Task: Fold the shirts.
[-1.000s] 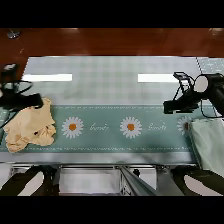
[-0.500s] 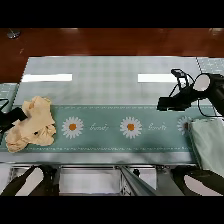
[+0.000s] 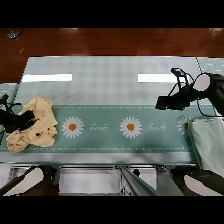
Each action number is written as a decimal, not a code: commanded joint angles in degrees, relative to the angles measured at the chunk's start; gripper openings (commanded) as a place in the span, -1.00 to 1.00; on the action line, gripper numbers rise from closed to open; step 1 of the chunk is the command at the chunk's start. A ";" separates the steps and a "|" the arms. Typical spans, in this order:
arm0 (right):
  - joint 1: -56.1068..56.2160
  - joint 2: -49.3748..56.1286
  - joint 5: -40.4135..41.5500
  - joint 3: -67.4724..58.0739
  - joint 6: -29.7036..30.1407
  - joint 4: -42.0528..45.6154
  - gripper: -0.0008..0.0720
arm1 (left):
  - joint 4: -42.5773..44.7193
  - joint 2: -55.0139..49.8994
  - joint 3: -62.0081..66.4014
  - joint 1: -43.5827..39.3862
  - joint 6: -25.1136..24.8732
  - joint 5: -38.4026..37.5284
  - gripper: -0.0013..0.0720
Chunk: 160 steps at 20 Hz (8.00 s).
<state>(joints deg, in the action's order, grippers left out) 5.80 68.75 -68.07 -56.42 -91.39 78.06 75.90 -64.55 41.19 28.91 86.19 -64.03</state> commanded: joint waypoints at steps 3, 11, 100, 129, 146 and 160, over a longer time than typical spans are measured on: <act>0.00 -4.59 0.48 0.00 0.13 -1.25 0.73 | -29.99 8.00 9.53 -0.02 -11.54 -0.85 -0.89; 0.00 -23.61 1.22 0.00 -0.15 -1.18 0.73 | -36.98 22.23 36.68 -4.17 -10.67 -0.70 -0.89; 2.89 -0.85 -10.99 -69.11 5.46 -11.85 -0.91 | -33.09 5.38 66.95 -30.36 -11.72 1.20 -0.89; 2.86 6.71 6.40 -31.78 6.08 -17.07 -0.91 | -20.17 12.13 6.73 -30.64 -1.51 12.07 -0.89; -20.41 12.57 -20.52 -30.91 5.33 -0.31 0.73 | -11.45 -6.78 7.63 -10.62 -6.12 -8.26 0.94; -27.12 -16.48 -2.64 27.17 10.27 -16.22 0.73 | -39.06 -8.11 -7.06 -20.24 -19.15 11.43 -0.69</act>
<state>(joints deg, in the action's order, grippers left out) -21.15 53.93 -69.21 -32.47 -80.77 59.29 39.64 -72.42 34.59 13.13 67.85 -57.32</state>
